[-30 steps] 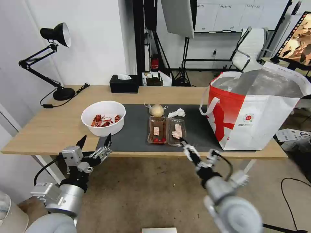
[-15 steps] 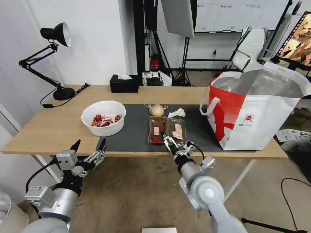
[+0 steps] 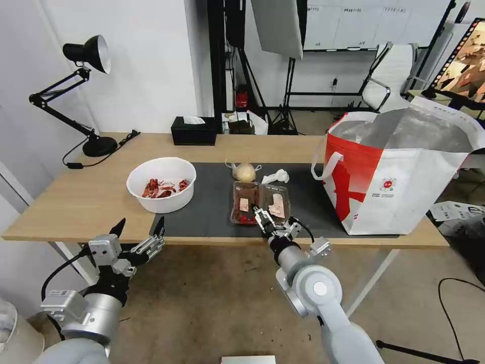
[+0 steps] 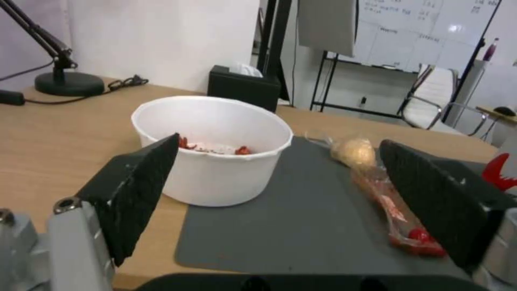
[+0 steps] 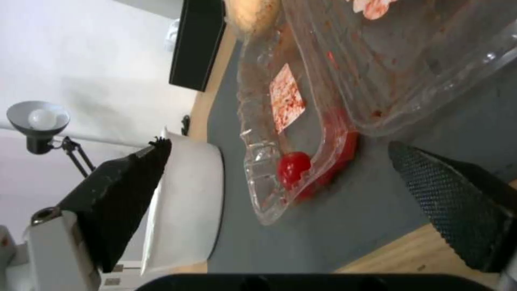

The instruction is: Pick up the trash from the table and place it into the takeout bag.

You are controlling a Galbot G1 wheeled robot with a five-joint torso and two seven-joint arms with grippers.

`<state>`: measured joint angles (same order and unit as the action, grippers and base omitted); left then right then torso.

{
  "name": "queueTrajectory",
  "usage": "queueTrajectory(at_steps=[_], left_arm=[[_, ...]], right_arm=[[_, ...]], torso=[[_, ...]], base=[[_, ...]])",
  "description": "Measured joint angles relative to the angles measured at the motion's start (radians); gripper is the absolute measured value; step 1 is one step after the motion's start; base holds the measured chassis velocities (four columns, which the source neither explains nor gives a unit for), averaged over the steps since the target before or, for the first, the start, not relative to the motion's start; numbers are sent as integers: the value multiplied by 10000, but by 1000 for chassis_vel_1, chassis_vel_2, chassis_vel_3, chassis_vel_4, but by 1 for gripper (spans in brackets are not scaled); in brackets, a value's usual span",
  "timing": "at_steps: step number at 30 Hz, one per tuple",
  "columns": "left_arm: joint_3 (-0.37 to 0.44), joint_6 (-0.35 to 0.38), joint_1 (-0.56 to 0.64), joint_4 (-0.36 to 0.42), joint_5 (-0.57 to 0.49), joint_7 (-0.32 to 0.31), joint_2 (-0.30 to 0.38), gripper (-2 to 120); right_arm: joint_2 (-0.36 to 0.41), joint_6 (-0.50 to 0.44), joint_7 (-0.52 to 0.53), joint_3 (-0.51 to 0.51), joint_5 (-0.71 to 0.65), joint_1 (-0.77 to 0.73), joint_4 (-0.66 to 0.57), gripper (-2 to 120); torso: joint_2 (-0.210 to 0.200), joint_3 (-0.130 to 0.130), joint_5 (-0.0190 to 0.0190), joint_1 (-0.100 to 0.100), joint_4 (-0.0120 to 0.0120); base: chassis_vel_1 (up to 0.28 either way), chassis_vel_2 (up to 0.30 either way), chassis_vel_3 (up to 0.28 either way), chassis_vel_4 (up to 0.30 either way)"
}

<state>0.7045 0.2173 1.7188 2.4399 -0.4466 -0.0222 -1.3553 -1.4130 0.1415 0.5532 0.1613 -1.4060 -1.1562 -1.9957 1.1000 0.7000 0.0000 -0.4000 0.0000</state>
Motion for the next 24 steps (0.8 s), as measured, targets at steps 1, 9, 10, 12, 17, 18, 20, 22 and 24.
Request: queueTrajectory(at_steps=[1,9,10,12,17,18,20,22,24], left_arm=[[0,0,0,0,0,0,0,100],[-27,-48,97,51,-220,16,39,100],[-32,-48,92,55,-234,17,46,100],[-36,-48,96,77,-286,18,60,100],[5,-48,150,158,-384,19,129,100],[13,-48,151,162,-390,19,135,100],[19,-48,151,163,-396,19,134,100],[15,-55,176,163,-391,24,75,100],[1,-65,206,163,-378,31,33,100]], right_arm=[[0,0,0,0,0,0,0,100],[-147,-205,-189,206,303,-44,71,100],[-145,-215,-205,236,309,-21,81,100],[-142,-223,-240,277,318,25,87,100],[-116,-224,-482,300,606,76,88,100],[-103,-224,-556,296,696,76,88,100],[-58,-220,-786,277,1003,84,82,100],[80,-209,-1273,226,1661,168,78,100],[163,-205,-1521,185,2042,240,87,100]], torso=[[0,0,0,0,0],[0,0,0,0,0],[-1,0,0,0,0],[0,0,0,0,0],[0,0,0,0,0],[0,0,0,1,0],[-1,0,0,0,0],[0,0,0,0,0],[0,0,0,0,-1]], base=[[0,0,0,0],[0,0,0,0],[0,0,0,0],[0,0,0,0],[0,0,0,0],[0,0,0,0],[0,0,0,0],[0,0,0,0],[0,0,0,0]])
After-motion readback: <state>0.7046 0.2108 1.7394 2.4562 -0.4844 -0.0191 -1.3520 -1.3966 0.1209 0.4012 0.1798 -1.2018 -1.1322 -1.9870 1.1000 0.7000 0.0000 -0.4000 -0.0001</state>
